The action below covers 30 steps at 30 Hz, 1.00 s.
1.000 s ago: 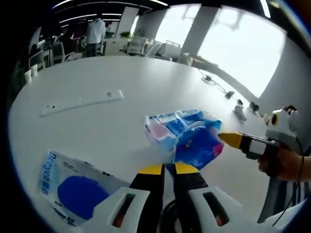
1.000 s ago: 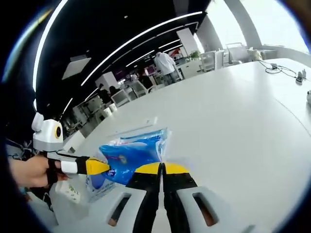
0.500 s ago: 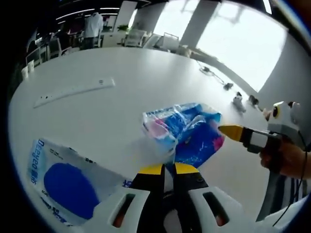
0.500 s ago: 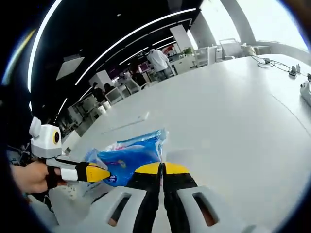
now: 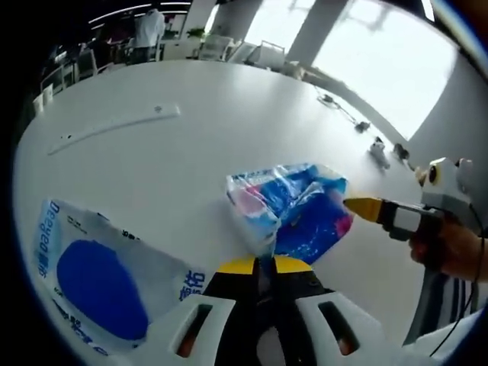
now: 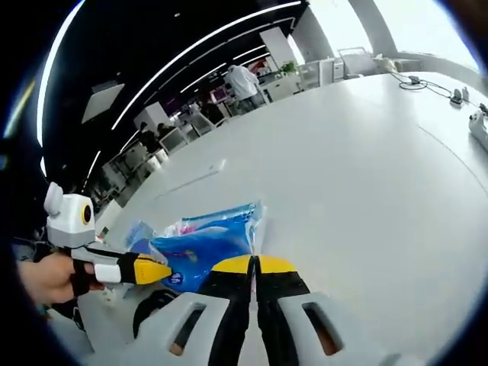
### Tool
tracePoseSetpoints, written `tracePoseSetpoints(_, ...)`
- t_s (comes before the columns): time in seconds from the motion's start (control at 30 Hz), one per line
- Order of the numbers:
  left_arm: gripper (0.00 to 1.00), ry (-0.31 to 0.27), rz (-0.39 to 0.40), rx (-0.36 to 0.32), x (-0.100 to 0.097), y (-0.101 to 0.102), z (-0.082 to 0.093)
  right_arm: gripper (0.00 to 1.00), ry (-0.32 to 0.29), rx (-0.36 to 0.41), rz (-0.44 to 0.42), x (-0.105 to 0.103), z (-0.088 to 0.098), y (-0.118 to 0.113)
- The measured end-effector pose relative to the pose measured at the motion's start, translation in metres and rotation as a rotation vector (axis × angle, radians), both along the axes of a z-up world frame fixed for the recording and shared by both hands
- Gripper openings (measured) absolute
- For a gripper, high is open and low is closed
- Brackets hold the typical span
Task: Arrange the tabletop items into an orderly group along one side of the table until the central work area is clear of visible clutter.
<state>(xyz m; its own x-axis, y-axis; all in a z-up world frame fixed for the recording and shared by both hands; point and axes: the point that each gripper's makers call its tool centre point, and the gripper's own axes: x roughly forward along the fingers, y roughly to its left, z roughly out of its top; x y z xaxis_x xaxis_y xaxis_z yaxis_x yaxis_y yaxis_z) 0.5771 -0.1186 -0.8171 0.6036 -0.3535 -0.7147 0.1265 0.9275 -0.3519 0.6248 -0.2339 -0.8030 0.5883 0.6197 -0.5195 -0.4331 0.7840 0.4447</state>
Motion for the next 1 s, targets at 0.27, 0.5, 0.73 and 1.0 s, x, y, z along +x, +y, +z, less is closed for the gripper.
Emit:
tracePoseSetpoints(0.27, 0.02, 0.019, 0.013, 0.001, 0.000, 0.003, -0.008, 0.00, 0.023, -0.009, 0.010, 0.000, -0.010, 0.001)
tracePoseSetpoints(0.5, 0.02, 0.026, 0.021, -0.004, 0.000, 0.003, -0.012, 0.00, 0.030, -0.008, 0.009, 0.001, -0.013, 0.001)
tracePoseSetpoints(0.73, 0.02, 0.029, 0.032, -0.010, 0.001, 0.005, -0.015, 0.00, 0.029, -0.005, 0.011, 0.004, -0.016, 0.002)
tracePoseSetpoints(1.0, 0.02, 0.023, 0.035, -0.009, 0.004, 0.004, -0.015, 0.00, 0.036, -0.005, 0.007, 0.005, -0.020, 0.001)
